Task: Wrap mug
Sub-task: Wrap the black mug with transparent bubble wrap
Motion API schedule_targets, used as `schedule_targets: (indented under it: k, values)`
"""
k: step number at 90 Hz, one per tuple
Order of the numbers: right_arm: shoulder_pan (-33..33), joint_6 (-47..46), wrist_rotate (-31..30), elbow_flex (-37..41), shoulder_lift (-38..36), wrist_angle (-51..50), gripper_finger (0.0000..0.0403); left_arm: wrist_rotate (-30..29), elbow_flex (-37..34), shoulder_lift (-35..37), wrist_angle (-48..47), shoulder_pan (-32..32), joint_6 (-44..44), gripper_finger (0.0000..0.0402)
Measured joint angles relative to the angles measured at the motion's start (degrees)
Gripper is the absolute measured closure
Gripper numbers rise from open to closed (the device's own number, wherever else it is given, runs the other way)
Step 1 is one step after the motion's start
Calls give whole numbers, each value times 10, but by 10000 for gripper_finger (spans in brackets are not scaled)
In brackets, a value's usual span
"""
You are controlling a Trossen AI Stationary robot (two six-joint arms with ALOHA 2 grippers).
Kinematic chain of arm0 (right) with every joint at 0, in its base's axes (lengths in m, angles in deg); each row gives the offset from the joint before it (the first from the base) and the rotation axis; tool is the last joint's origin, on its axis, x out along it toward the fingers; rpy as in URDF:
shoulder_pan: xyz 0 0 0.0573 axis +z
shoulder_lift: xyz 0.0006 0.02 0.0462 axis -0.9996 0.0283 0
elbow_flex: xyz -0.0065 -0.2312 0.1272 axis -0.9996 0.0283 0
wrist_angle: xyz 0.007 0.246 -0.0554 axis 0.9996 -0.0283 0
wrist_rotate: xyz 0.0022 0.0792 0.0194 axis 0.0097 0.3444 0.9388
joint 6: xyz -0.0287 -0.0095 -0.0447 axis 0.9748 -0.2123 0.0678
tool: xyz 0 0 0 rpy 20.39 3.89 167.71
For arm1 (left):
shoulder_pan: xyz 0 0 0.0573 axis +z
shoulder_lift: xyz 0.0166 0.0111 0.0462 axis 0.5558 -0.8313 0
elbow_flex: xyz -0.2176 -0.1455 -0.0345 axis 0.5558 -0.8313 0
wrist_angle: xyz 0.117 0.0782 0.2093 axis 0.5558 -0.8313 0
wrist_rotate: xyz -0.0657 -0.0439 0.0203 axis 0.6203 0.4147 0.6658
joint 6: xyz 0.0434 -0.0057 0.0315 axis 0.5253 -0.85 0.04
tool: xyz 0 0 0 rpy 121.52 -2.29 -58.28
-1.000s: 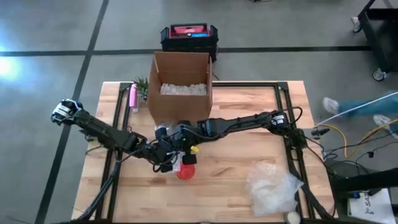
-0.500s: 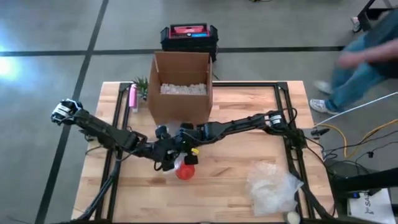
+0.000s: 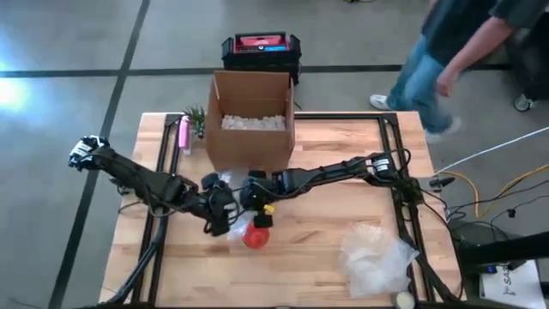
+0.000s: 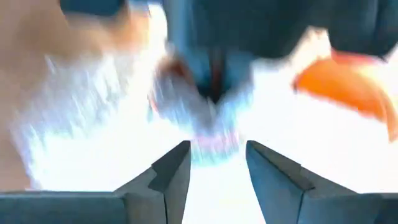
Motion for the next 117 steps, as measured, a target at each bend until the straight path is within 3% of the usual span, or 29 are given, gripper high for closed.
schedule_targets:
  k: [13, 37, 62, 94, 117]
  values:
    - [-1, 1, 0, -1, 0, 0, 403, 21, -54, -5, 49, -10, -26, 295]
    - [-1, 0, 2, -1, 0, 1, 403, -25, -87, -4, 214, -8, 46, 327]
    - [0, 0, 2, -1, -1, 15, 403, -113, -87, -6, 210, -8, 61, 330]
    - [1, 7, 4, -6, -6, 31, 403, -108, -90, -16, 205, -8, 61, 340]
    - [1, 12, 2, -84, -40, -103, 403, -100, -93, -16, 199, -8, 59, 338]
